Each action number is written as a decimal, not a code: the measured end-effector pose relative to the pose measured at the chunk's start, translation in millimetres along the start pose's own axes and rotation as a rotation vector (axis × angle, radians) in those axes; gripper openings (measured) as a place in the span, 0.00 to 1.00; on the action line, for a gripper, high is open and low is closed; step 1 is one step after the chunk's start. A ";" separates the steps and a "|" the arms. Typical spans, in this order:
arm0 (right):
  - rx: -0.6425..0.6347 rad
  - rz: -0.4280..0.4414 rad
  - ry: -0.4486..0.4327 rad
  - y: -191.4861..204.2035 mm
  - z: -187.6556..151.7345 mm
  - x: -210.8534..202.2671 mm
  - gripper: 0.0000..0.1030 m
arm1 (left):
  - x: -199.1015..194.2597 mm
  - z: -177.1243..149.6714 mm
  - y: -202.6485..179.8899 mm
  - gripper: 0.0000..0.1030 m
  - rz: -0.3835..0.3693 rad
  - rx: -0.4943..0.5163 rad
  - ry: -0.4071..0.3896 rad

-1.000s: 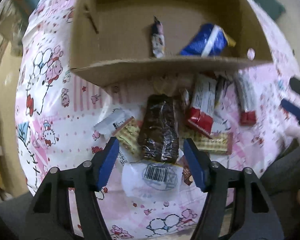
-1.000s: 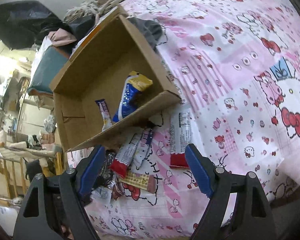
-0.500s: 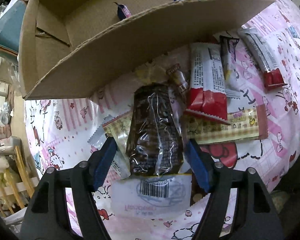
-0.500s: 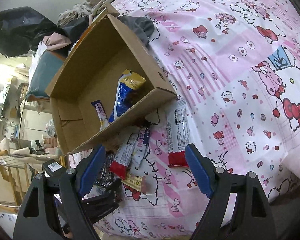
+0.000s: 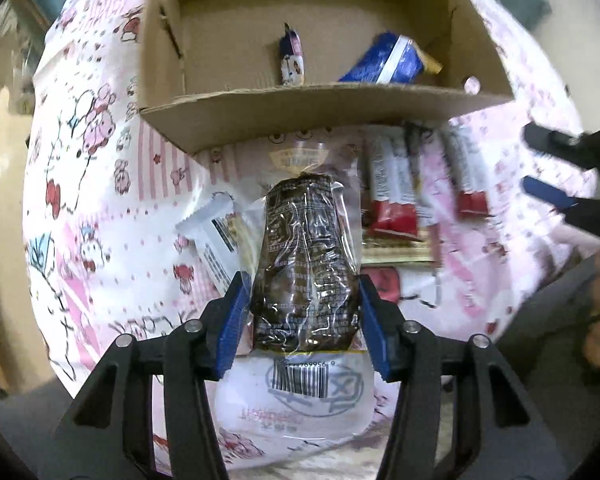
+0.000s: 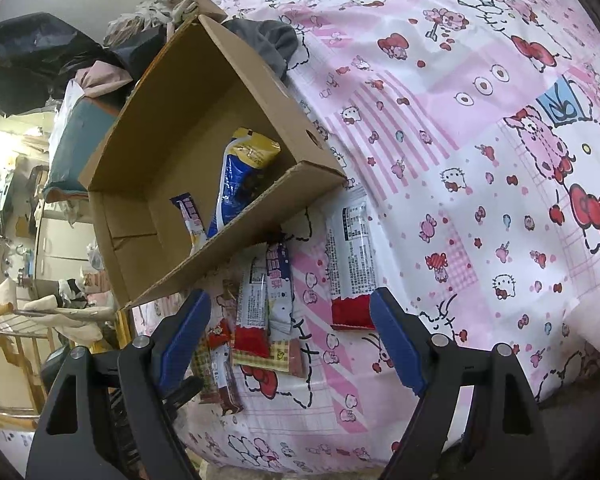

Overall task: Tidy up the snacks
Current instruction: 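Grasp the chocolate pastry with the left gripper while the right gripper grasps a white-and-red bar, then release the pastry into the box with the left gripper while the right releases its bar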

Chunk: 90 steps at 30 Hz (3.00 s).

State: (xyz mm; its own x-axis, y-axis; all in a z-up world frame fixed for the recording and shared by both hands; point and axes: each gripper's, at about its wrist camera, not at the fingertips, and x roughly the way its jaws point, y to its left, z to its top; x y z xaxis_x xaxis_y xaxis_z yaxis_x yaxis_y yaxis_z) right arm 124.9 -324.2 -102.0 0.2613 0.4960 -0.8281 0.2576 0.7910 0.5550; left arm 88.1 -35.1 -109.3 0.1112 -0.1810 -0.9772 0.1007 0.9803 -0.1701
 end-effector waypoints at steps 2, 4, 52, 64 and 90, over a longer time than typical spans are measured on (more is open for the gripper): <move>-0.002 -0.007 0.002 0.1 0.2 0.9 0.82 | -6.5 -7.1 8.2 0.47 -0.029 -0.037 0.002; 0.003 -0.011 0.007 -1.8 0.9 2.5 0.82 | -12.7 -20.2 15.8 0.47 -0.048 -0.080 0.004; -0.410 0.077 -0.059 102.5 -65.9 -52.0 0.33 | -97.7 2.9 20.2 0.47 0.053 -0.218 -0.331; -0.381 0.100 -0.149 110.8 1.6 -31.8 0.33 | -96.7 73.2 -0.4 0.47 0.055 -0.134 -0.349; -0.239 0.059 0.020 93.5 63.9 62.7 0.34 | -30.9 129.5 -1.5 0.49 0.032 -0.069 -0.349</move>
State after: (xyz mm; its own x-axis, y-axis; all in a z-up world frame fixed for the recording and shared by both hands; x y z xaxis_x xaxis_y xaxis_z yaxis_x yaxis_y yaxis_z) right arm 224.9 -242.0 -97.0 0.2502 0.5490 -0.7975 0.0146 0.8215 0.5701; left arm 212.5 -41.3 -62.4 0.4453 -0.1546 -0.8819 0.0257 0.9868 -0.1600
